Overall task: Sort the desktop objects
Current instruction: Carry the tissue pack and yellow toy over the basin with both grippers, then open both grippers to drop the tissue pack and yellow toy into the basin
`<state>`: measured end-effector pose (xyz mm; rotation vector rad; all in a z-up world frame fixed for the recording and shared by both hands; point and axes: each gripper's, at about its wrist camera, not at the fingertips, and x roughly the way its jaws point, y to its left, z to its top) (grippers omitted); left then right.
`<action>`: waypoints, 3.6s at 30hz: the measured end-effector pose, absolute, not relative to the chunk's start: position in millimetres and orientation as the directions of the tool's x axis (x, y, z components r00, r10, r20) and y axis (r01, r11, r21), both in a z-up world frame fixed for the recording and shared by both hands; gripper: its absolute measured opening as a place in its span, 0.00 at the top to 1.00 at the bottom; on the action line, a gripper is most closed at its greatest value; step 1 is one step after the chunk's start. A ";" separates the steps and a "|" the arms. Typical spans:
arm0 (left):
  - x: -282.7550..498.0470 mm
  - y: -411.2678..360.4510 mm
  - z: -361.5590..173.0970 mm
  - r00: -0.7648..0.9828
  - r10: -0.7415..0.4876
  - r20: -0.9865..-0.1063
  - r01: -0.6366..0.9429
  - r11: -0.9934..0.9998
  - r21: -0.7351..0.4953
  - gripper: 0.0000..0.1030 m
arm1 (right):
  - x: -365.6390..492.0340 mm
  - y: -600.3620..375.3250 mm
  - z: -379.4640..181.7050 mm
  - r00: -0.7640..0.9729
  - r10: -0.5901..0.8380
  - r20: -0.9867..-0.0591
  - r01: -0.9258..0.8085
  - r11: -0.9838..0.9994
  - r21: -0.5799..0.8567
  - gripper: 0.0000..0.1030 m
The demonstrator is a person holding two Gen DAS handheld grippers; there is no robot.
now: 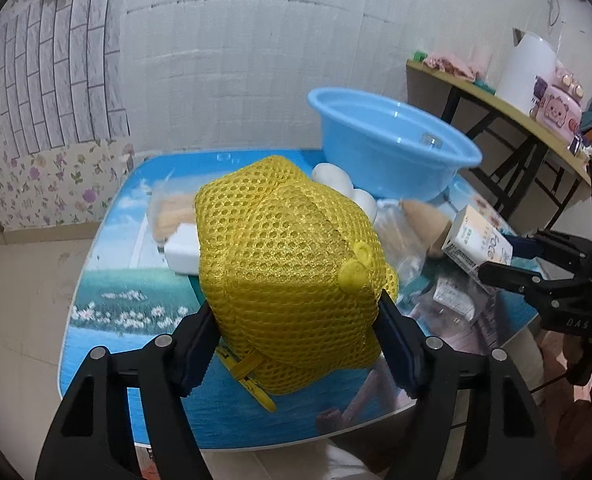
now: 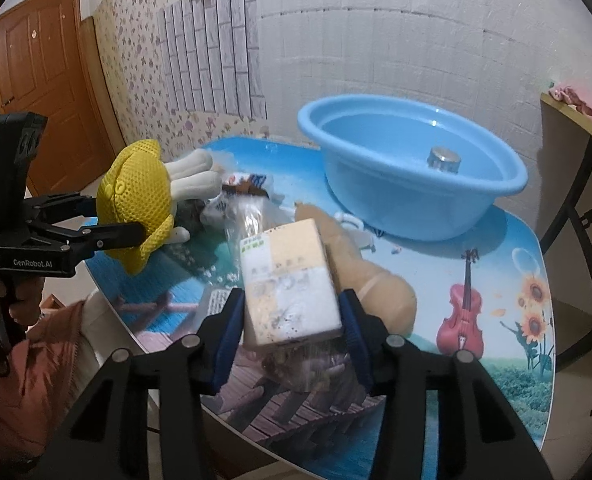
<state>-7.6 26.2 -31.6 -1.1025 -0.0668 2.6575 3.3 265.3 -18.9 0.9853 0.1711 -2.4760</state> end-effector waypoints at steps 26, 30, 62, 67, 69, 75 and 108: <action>-42.7 61.6 17.3 -0.716 0.301 -0.630 -0.276 -0.951 -0.141 0.30 | -36.1 296.6 26.3 -0.751 -0.331 -0.572 0.351 -0.933 0.080 0.57; -52.2 70.0 26.7 -0.721 0.317 -0.616 -0.296 -0.945 -0.140 0.30 | -45.0 302.5 30.7 -0.757 -0.329 -0.565 0.340 -0.936 0.090 0.57; -183.9 156.9 30.4 -0.682 0.331 -0.652 -0.367 -0.926 -0.085 0.20 | -131.2 349.4 13.0 -0.781 -0.233 -0.579 0.215 -0.971 0.101 0.56; -180.4 155.4 36.9 -0.698 0.343 -0.628 -0.371 -0.924 -0.092 0.20 | -134.5 351.5 11.7 -0.764 -0.247 -0.597 0.218 -0.968 0.121 0.54; -174.7 151.3 37.5 -0.701 0.342 -0.626 -0.369 -0.925 -0.092 0.19 | -133.4 348.9 9.7 -0.755 -0.246 -0.607 0.215 -0.969 0.125 0.54; -156.5 132.5 38.6 -0.715 0.319 -0.622 -0.330 -0.938 -0.102 0.19 | -125.0 339.5 11.2 -0.752 -0.228 -0.618 0.206 -0.972 0.108 0.51; -49.7 9.0 -30.5 -0.667 0.181 -0.723 -0.111 -0.983 -0.143 0.13 | -43.7 329.0 0.1 -0.702 -0.214 -0.680 0.213 -0.973 0.087 0.37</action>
